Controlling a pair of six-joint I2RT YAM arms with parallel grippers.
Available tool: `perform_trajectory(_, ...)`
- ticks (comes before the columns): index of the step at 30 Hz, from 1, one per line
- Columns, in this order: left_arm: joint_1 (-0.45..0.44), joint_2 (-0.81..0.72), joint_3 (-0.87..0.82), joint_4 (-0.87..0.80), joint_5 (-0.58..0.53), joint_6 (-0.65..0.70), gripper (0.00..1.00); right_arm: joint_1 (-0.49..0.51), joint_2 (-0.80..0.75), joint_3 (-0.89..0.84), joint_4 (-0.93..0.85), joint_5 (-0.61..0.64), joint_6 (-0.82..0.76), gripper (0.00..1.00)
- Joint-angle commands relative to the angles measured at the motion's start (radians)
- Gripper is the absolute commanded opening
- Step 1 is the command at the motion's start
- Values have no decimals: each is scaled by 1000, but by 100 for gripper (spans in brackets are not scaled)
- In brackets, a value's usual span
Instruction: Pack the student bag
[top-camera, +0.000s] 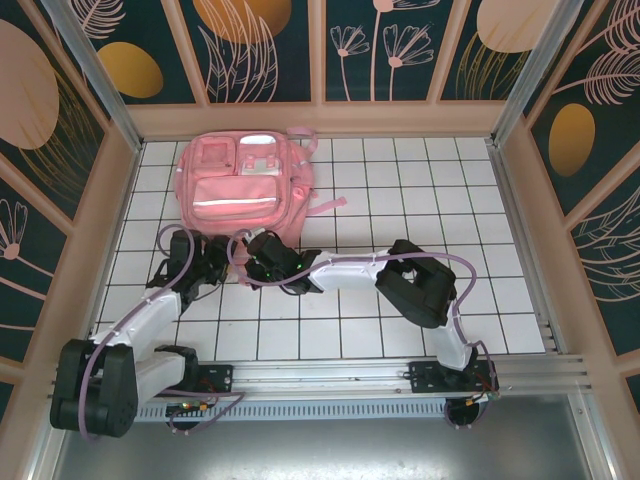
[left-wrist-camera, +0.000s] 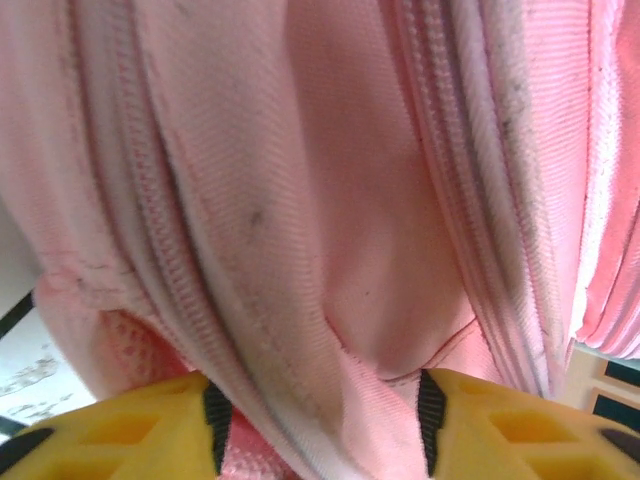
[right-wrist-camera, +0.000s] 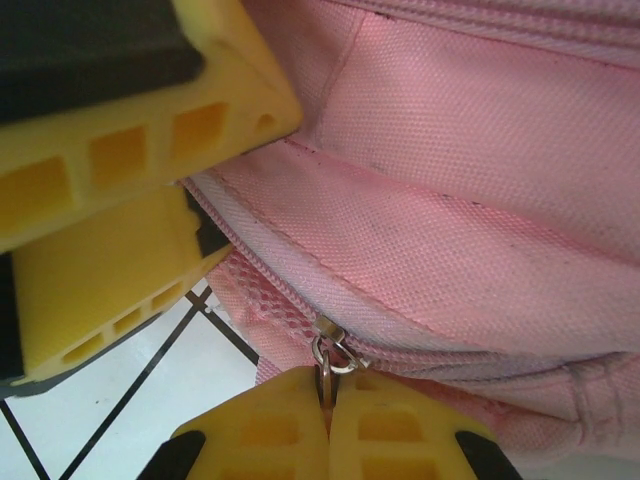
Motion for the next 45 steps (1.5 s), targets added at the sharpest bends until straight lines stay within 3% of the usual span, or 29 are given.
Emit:
perform_trajectory(1,-15,27,-13,83,-60,-23,28,11,-2,-10,10,-23,17,0)
perform_trajectory(3,-16,34,-11,59,-78,-23,0,10,-15,-21,8,-10,21,0)
perform_trajectory(12,-14,-116,21,-214,-239,48,0,-74,-130,-163,-11,86,14,0)
perform_trajectory(21,-8,-204,37,-280,-206,88,0,-310,-189,-265,21,141,-106,0)
perform_trajectory(32,-5,-290,98,-411,-162,181,0,-555,75,31,-31,110,-202,0)
perform_trajectory(41,-5,-324,102,-437,-103,228,0,-634,266,317,-180,86,-154,0)
perform_trajectory(45,-5,-323,103,-411,-80,231,0,-650,283,347,-215,64,-115,0)
